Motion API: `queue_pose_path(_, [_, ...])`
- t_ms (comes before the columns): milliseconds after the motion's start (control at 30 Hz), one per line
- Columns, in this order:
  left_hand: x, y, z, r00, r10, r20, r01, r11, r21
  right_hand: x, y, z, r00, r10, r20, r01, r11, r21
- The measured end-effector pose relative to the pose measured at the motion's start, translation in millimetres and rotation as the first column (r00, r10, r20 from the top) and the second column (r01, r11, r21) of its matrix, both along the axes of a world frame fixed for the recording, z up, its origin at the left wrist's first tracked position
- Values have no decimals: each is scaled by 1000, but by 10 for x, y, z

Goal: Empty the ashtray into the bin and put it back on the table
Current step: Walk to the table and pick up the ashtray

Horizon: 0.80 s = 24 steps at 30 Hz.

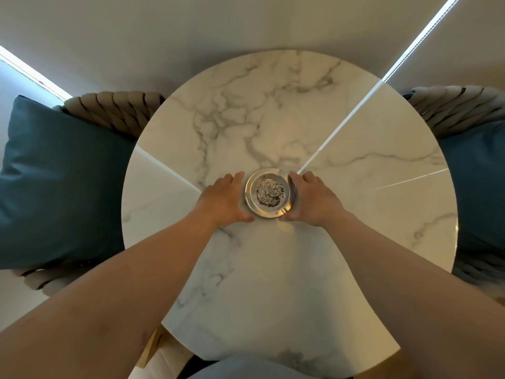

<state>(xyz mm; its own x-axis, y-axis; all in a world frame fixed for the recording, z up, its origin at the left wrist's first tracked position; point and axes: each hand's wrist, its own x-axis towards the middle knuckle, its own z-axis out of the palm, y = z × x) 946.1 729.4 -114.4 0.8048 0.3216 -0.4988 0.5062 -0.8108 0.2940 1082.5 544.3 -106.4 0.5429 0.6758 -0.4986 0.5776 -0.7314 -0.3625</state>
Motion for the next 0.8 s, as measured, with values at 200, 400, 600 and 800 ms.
queue_pose_path(200, [99, 2, -37, 999, -35, -1, 35, 999, -11, 78, 77, -65, 996, 76, 51, -74, 997, -36])
queue_pose_path(400, [102, -9, -78, 999, -36, 39, 36, 999, 2, 71, 77, -109, 991, 95, 90, -93, 995, -34])
queue_pose_path(600, [116, -30, -110, 997, -30, 74, 30, 999, 11, 47, 86, -121, 988, 101, 116, -98, 995, -37])
queue_pose_path(800, [112, -38, -137, 994, -42, 102, 40, 999, 25, 24, 95, -124, 986, 106, 126, -102, 994, -40])
